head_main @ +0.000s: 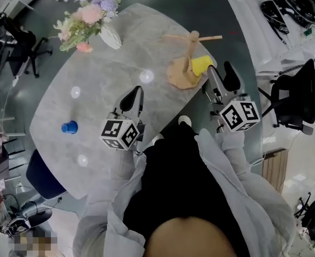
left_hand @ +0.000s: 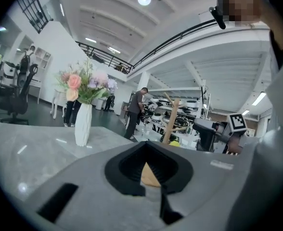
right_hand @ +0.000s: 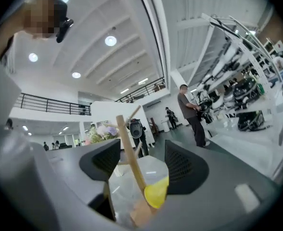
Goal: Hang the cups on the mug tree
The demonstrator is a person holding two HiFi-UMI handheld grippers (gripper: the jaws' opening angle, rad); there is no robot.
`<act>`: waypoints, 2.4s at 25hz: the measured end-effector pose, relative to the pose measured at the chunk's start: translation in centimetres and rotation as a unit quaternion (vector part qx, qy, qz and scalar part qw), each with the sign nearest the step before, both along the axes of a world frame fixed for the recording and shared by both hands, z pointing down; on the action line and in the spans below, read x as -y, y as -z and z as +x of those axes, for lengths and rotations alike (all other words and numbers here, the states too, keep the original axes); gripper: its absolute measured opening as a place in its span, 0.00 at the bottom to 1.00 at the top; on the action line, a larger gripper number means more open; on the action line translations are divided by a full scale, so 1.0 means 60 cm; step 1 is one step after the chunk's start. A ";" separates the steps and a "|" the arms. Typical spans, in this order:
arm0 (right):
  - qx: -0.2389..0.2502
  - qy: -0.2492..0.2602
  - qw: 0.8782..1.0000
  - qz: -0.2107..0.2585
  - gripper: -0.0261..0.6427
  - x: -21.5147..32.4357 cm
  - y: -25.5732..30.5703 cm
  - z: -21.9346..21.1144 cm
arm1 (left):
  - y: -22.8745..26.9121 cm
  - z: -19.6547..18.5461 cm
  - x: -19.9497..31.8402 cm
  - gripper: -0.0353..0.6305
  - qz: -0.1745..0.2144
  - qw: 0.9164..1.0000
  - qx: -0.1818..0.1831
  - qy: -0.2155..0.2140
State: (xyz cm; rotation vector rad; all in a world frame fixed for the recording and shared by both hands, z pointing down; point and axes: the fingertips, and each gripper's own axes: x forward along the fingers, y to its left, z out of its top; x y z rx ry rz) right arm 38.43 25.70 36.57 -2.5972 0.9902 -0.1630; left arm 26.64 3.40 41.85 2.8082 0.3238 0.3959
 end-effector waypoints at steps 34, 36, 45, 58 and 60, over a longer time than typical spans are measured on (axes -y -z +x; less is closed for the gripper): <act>-0.091 0.583 0.805 -0.063 0.40 0.790 0.004 -0.499 | -0.043 -0.664 0.416 0.06 0.018 0.834 0.017 0.551; -0.089 0.597 0.793 -0.084 0.40 0.822 -0.027 -0.528 | -0.054 -0.697 0.418 0.06 0.013 0.821 0.025 0.570; -0.042 0.609 0.772 -0.176 0.44 0.940 -0.210 -0.577 | -0.115 -0.763 0.449 0.06 -0.010 0.786 0.052 0.616; -0.056 0.590 0.768 -0.243 0.46 1.052 -0.335 -0.630 | -0.180 -0.786 0.488 0.06 -0.038 0.779 0.060 0.623; -0.060 0.586 0.771 -0.243 0.39 1.057 -0.338 -0.629 | -0.182 -0.789 0.487 0.06 -0.039 0.779 0.061 0.623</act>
